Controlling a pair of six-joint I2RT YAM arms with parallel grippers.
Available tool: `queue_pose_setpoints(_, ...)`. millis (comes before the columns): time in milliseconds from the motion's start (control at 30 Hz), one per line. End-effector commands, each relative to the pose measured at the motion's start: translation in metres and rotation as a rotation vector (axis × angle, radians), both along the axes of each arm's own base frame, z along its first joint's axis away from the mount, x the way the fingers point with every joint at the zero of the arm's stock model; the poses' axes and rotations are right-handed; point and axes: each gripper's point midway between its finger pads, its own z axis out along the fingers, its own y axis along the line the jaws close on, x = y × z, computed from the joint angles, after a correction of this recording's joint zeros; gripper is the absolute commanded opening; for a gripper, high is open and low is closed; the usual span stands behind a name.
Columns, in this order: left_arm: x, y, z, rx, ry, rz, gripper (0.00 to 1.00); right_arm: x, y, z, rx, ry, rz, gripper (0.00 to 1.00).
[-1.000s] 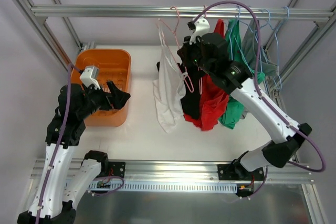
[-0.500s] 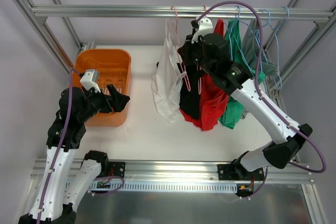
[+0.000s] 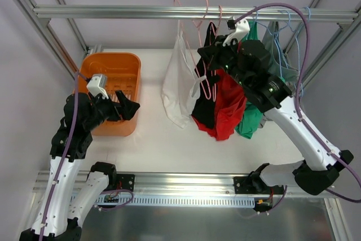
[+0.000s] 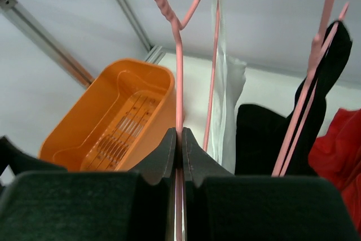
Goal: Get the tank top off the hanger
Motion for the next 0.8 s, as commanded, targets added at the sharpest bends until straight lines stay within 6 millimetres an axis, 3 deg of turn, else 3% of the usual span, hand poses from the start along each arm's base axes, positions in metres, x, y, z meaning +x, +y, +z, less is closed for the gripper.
queue_pose_setpoints(0,0.006,-0.007,0.033,-0.02,-0.073,-0.034,0.99,-0.038,-0.015,0.017,0.102,0.028,0.058,0.0)
queue_pose_setpoints(67,0.008,-0.01,0.048,-0.039,-0.091,-0.04,0.99,-0.06,-0.018,0.001,0.084,0.082,0.118,0.0)
queue_pose_setpoints(100,0.012,-0.011,0.061,-0.046,-0.105,-0.038,0.99,-0.066,-0.019,-0.017,0.067,0.114,0.127,0.0)
queue_pose_setpoints(133,0.015,-0.013,0.069,-0.055,-0.117,-0.044,0.99,-0.084,-0.026,-0.011,0.089,0.102,0.167,0.0)
queue_pose_setpoints(167,0.022,-0.019,0.069,-0.07,-0.09,-0.057,0.99,-0.092,-0.03,-0.017,0.083,0.117,0.178,0.0)
queue_pose_setpoints(200,0.025,-0.024,0.081,-0.083,-0.107,-0.07,0.99,-0.099,-0.034,-0.025,0.074,0.131,0.189,0.0)
queue_pose_setpoints(267,0.033,-0.036,0.093,-0.104,-0.126,-0.102,0.99,-0.119,-0.041,-0.024,0.07,0.13,0.232,0.0)
queue_pose_setpoints(400,0.047,-0.077,0.112,-0.09,-0.159,-0.183,0.99,-0.148,-0.057,-0.035,0.048,0.161,0.275,0.0)
queue_pose_setpoints(433,0.038,-0.095,0.116,-0.085,-0.173,-0.24,0.98,-0.154,-0.059,-0.037,0.049,0.167,0.288,0.0)
queue_pose_setpoints(500,0.043,-0.113,0.121,-0.059,-0.202,-0.266,0.95,-0.167,-0.068,-0.033,0.06,0.155,0.299,0.0)
queue_pose_setpoints(633,0.029,-0.161,0.13,0.004,-0.273,-0.394,0.83,-0.185,-0.076,-0.035,0.024,0.167,0.344,0.0)
queue_pose_setpoints(767,0.028,-0.187,0.136,0.074,-0.358,-0.429,0.66,-0.192,-0.077,-0.041,0.0,0.186,0.371,0.0)
